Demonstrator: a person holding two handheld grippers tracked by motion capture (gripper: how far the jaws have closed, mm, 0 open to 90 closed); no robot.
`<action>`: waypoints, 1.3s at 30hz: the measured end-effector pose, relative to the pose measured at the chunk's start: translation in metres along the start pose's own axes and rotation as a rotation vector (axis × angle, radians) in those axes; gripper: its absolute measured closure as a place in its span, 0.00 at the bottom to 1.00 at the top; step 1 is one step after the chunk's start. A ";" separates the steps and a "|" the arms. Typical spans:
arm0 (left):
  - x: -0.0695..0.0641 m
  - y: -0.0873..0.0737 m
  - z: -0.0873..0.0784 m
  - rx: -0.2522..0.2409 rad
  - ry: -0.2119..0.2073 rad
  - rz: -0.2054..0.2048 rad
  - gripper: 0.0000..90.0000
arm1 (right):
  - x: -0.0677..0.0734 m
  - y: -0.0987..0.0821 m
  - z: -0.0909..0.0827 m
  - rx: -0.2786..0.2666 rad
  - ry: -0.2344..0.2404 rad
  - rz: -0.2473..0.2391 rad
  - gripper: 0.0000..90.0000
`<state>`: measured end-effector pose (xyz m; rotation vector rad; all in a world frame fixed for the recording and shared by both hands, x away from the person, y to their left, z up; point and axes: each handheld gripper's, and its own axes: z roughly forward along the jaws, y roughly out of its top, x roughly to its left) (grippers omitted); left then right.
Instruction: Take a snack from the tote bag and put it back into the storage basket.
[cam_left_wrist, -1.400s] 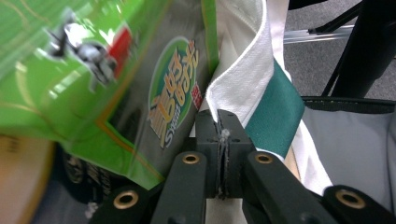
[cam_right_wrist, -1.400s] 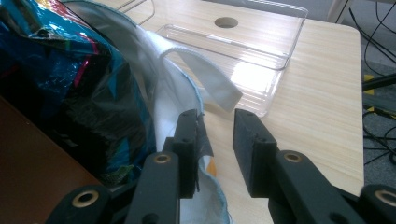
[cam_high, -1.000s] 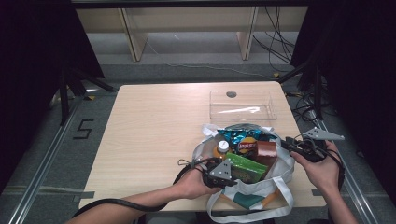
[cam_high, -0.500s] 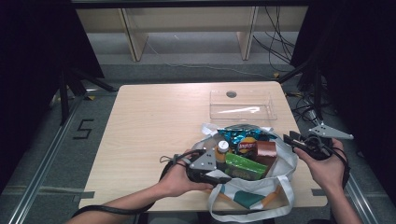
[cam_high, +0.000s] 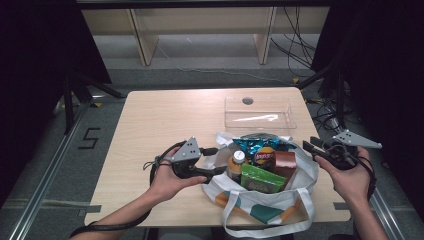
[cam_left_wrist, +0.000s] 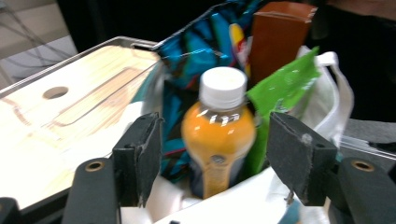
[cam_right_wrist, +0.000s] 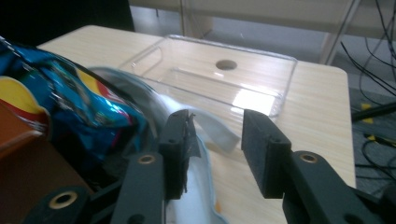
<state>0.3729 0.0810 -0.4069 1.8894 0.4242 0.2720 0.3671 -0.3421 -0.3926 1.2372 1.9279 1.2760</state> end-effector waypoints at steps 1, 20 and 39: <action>0.002 -0.001 0.000 -0.003 0.005 -0.011 0.38 | -0.001 0.002 0.000 -0.011 0.015 -0.019 0.69; 0.017 -0.010 -0.003 0.004 0.056 -0.076 0.35 | 0.027 0.029 -0.017 -0.094 0.130 -0.032 0.60; 0.019 -0.011 0.001 0.009 0.058 -0.084 0.33 | 0.038 0.032 0.015 0.017 0.249 -0.079 0.68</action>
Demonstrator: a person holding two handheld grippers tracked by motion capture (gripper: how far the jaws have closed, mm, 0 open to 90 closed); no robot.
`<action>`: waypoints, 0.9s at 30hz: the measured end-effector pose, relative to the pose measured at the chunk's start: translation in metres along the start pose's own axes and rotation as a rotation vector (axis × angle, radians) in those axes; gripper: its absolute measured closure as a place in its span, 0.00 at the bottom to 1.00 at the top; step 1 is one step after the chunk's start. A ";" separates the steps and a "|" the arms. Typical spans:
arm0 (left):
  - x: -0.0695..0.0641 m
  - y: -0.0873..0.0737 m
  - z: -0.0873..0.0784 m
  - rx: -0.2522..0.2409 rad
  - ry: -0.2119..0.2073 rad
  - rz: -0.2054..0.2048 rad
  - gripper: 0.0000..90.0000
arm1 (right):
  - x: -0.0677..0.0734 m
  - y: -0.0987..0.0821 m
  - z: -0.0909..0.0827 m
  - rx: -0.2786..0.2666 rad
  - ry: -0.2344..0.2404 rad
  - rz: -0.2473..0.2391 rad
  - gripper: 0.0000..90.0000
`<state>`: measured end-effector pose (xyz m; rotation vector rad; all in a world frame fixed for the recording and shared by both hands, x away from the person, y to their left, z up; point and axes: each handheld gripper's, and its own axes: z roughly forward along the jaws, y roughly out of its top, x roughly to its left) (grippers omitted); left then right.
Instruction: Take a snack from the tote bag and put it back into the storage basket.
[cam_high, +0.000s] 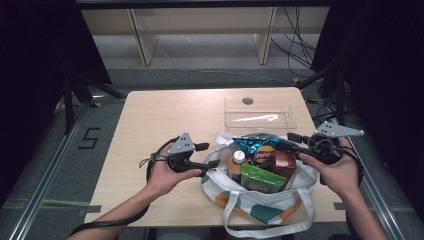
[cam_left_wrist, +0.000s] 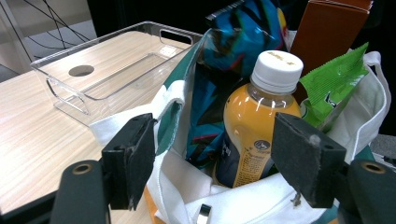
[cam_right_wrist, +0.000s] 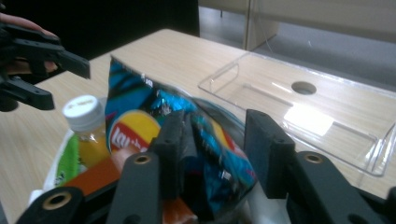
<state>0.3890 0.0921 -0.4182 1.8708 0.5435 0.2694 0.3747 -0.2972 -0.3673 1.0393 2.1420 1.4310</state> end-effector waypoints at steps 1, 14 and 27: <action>0.000 0.000 0.000 0.001 0.001 0.000 0.33 | -0.003 -0.001 0.002 0.002 -0.005 -0.013 0.69; 0.004 -0.001 0.000 0.004 0.011 -0.002 0.33 | -0.014 -0.002 0.012 0.049 0.014 -0.015 0.93; 0.007 -0.002 0.000 -0.003 0.029 -0.009 0.33 | -0.011 -0.008 0.012 -0.010 -0.019 0.003 1.00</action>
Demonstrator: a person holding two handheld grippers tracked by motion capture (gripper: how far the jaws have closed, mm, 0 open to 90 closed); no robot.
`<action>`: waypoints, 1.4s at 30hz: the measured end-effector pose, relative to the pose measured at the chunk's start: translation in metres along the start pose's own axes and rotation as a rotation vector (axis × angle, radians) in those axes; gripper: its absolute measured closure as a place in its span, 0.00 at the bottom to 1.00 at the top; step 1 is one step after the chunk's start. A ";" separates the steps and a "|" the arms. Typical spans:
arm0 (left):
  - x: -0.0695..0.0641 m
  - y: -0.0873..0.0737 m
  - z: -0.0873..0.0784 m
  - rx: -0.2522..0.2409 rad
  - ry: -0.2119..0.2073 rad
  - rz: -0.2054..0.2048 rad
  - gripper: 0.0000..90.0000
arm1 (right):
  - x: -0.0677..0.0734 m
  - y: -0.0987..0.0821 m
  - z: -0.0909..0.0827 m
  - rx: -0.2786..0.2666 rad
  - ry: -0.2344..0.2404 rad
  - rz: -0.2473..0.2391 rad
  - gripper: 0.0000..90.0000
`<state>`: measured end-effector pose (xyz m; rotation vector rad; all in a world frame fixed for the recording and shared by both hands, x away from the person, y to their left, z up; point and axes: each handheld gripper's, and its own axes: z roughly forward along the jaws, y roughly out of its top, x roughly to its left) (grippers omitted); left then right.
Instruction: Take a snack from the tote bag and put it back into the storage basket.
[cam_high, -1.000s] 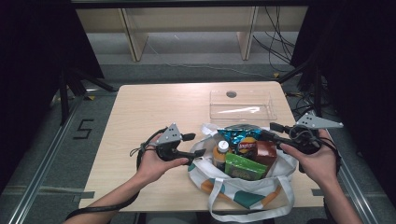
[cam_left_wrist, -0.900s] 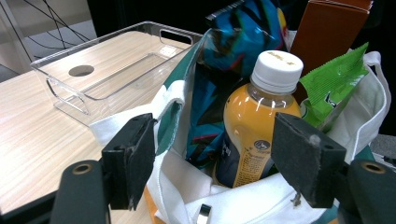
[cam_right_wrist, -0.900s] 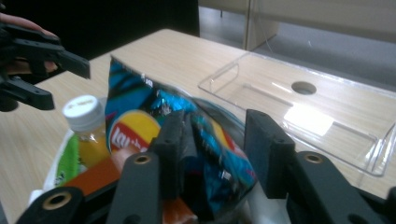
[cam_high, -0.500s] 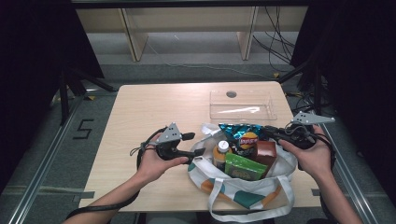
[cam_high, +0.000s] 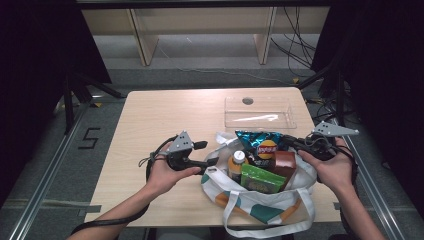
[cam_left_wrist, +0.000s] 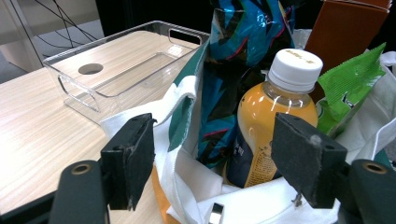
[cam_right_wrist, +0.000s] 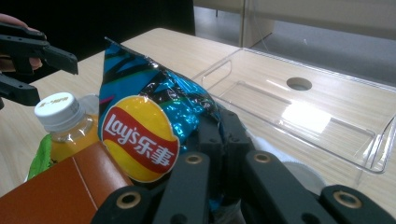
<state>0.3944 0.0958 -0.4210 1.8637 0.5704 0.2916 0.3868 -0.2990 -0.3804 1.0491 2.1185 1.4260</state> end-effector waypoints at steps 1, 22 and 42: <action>0.000 0.000 0.000 -0.001 0.001 -0.002 0.33 | 0.001 0.000 0.000 -0.005 0.002 0.005 1.00; 0.003 -0.001 0.001 0.008 -0.001 0.000 0.33 | 0.008 0.022 -0.018 -0.154 -0.001 -0.013 1.00; 0.002 -0.002 0.003 0.006 -0.008 -0.013 0.33 | 0.006 0.043 -0.030 -0.257 -0.043 0.002 1.00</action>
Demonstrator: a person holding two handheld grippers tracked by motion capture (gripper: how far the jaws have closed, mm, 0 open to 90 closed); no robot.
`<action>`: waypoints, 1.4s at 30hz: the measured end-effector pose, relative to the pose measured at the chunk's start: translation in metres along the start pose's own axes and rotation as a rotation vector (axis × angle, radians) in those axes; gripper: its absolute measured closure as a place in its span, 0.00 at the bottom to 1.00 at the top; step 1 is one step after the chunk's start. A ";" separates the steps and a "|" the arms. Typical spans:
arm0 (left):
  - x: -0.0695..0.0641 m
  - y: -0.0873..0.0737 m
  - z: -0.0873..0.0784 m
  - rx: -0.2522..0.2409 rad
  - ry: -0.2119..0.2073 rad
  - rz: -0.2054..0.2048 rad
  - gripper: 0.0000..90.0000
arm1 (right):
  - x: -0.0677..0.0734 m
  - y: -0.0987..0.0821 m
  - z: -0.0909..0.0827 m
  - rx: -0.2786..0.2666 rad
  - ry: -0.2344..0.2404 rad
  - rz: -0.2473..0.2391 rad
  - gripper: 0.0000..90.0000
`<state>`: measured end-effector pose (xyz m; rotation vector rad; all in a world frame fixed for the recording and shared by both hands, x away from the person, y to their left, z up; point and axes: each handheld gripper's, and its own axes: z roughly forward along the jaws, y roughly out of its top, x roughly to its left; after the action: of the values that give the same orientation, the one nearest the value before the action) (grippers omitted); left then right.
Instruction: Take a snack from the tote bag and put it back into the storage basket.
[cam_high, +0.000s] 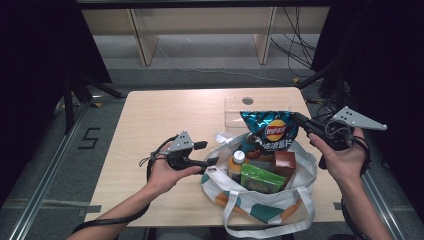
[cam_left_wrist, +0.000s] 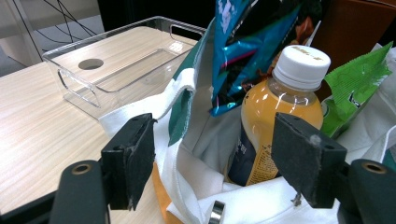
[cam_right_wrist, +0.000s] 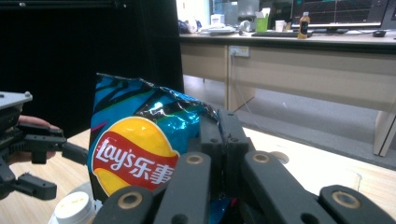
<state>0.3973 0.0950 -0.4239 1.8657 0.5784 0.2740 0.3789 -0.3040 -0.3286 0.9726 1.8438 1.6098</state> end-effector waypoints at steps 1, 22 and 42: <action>0.000 0.000 0.000 0.002 -0.002 0.001 0.33 | -0.001 0.001 0.001 -0.005 0.000 -0.006 1.00; 0.000 0.001 0.001 0.005 0.001 0.008 0.33 | 0.000 0.027 -0.003 -0.077 -0.017 -0.015 1.00; -0.001 0.000 0.003 0.003 -0.003 0.000 0.33 | -0.002 0.045 -0.008 -0.127 -0.021 -0.036 1.00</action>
<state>0.3981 0.0924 -0.4247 1.8683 0.5769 0.2700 0.3829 -0.3085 -0.2831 0.8929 1.7130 1.6667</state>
